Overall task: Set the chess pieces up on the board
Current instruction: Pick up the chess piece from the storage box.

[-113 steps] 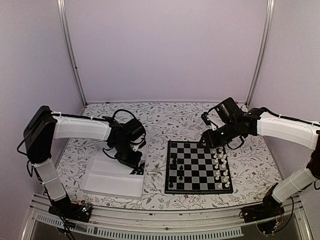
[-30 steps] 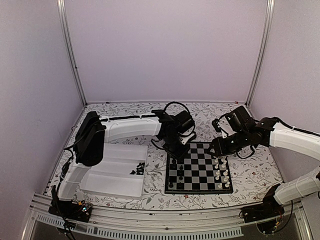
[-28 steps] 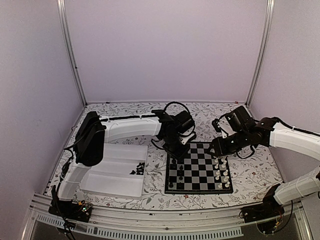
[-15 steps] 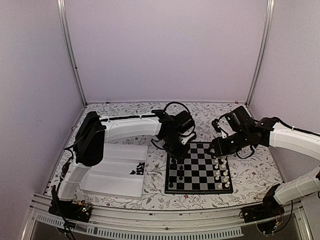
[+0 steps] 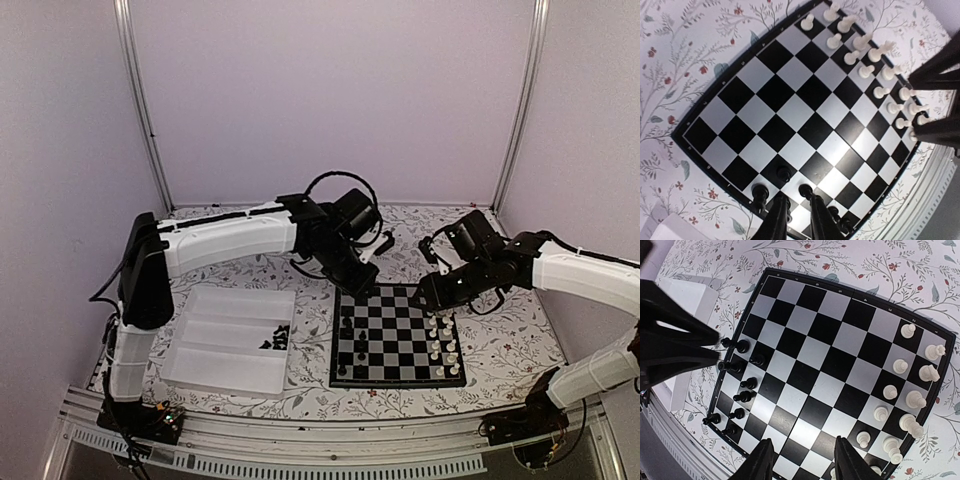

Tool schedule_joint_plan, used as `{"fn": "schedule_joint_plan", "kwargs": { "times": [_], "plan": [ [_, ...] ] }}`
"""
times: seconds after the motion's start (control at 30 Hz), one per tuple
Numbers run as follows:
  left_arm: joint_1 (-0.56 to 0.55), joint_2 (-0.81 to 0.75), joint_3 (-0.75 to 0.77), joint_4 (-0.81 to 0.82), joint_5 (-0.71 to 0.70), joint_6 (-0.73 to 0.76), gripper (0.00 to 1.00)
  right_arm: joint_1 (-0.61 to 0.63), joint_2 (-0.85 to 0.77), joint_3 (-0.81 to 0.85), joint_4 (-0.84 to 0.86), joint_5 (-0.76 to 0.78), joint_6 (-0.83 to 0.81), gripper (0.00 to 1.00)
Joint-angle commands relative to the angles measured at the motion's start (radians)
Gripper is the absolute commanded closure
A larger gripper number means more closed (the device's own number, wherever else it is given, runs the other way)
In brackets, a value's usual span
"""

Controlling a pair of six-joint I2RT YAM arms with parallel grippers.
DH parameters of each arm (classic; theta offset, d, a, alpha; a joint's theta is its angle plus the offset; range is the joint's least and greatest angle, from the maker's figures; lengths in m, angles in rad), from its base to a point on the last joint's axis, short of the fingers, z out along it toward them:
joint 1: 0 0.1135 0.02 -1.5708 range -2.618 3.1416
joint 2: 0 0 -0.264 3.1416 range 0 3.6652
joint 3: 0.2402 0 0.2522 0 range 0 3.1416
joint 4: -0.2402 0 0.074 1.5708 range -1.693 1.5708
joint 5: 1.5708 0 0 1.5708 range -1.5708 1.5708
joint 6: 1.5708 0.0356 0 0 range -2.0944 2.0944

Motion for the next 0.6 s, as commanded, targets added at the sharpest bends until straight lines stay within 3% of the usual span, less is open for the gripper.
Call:
{"fn": "schedule_joint_plan", "kwargs": {
  "times": [0.0, 0.23, 0.47, 0.57],
  "plan": [
    [0.037, -0.153, -0.104, -0.002, -0.08, -0.005, 0.8, -0.005, 0.029, 0.046, 0.018, -0.005, -0.009, 0.56],
    [0.142, -0.449, -0.486, 0.009, -0.197, -0.116, 0.8, -0.006, 0.048, 0.066, 0.022, -0.008, -0.002, 0.56],
    [0.204, -0.646, -0.847, 0.094, -0.07, -0.087, 0.76, -0.005, 0.072, 0.077, 0.031, -0.03, 0.008, 0.56],
    [0.204, -0.652, -0.906, 0.129, 0.004, -0.078, 0.74, -0.005, 0.091, 0.091, 0.032, -0.04, 0.005, 0.56]
  ]
}}
